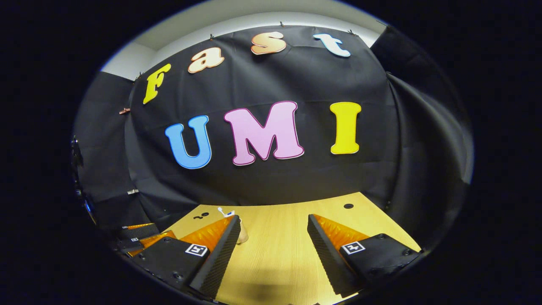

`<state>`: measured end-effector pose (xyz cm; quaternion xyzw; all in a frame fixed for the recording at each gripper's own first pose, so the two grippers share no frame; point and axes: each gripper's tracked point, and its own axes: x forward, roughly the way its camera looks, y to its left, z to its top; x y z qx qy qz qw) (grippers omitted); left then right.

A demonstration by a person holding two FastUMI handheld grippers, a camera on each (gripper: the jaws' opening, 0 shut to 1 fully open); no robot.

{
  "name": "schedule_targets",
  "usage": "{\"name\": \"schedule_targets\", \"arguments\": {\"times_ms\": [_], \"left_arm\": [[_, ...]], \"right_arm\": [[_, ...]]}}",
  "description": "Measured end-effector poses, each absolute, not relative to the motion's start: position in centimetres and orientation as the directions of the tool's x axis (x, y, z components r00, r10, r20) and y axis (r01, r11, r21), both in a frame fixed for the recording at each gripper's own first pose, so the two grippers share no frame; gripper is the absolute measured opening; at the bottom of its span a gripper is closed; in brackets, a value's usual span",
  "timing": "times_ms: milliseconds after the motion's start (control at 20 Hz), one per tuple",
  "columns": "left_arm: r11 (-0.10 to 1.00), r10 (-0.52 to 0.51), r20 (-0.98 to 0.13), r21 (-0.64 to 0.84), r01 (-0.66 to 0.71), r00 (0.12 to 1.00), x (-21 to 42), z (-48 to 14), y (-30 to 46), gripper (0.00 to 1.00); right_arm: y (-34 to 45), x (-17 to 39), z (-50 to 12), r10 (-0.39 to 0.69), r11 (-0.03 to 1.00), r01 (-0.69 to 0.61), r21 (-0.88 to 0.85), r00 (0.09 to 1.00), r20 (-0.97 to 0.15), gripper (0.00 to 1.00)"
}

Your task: Put the toothbrush and toothpaste on the desktop into the cup, then pick up the cup and place it on the coaster on the desktop.

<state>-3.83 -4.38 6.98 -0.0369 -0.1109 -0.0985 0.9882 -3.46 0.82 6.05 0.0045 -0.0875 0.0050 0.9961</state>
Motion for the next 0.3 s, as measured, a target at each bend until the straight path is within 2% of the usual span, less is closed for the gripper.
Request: {"name": "schedule_targets", "arguments": {"times_ms": [200,300], "left_arm": [[0.977,-0.207,0.221,-0.01,0.214,0.953,-4.0,6.8,-5.0,0.98],[0.976,-0.21,0.219,-0.005,0.216,0.953,-3.9,6.7,-5.1,0.97]], "right_arm": [[-0.1,-2.5,3.3,-0.018,0.997,0.011,0.083,0.996,0.083,0.98],[-0.7,-2.2,3.5,-0.035,0.997,0.029,0.077,0.996,0.083,0.98]]}}
